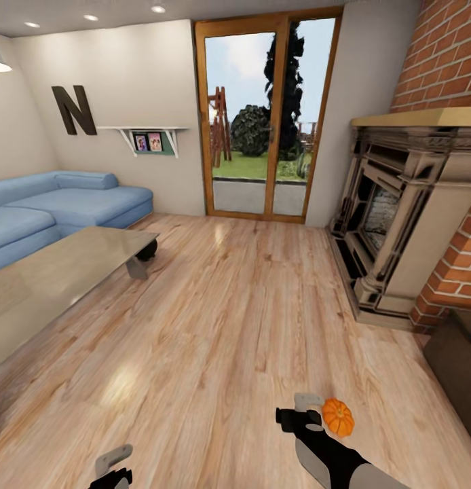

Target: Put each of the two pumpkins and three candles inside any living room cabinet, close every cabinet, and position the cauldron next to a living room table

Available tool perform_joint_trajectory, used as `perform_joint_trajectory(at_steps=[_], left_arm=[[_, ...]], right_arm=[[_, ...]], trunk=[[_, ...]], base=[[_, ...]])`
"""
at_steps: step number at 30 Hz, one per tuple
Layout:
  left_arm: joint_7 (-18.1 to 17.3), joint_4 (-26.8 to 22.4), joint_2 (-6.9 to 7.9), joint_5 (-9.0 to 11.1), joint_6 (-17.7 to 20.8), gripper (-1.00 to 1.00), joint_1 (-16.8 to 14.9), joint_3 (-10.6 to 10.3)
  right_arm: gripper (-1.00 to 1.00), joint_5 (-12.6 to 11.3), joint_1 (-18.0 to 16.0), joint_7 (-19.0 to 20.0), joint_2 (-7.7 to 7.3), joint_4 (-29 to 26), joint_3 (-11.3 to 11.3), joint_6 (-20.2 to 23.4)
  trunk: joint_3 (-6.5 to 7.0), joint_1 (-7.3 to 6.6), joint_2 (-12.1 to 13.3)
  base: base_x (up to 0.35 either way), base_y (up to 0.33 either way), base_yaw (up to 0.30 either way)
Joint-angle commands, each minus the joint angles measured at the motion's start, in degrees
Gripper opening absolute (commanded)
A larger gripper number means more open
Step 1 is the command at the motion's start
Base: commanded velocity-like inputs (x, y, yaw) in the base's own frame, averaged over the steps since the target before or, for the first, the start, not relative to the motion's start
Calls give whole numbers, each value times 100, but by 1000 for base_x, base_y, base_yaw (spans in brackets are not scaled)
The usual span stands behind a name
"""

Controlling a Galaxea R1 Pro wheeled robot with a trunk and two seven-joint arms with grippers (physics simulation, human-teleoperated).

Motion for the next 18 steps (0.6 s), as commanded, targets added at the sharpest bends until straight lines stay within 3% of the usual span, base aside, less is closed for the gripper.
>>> perform_joint_trajectory(at_steps=[1, 6, 18], left_arm=[[45, -14, 8, 23, 35, 100, -2, -48], [45, -14, 8, 23, 35, 100, -2, -48], [45, -14, 8, 23, 35, 100, -2, -50]], right_arm=[[100, -47, -6, -40, -2, -6, 48, -4], [100, -47, -7, -40, -3, -6, 48, -4], [100, -47, -6, -40, -9, -6, 48, -4]], trunk=[[4, 1, -3], [48, 1, -3], [91, 1, -3]], base=[[55, -1, 0], [43, 16, 0], [166, 46, 0]])
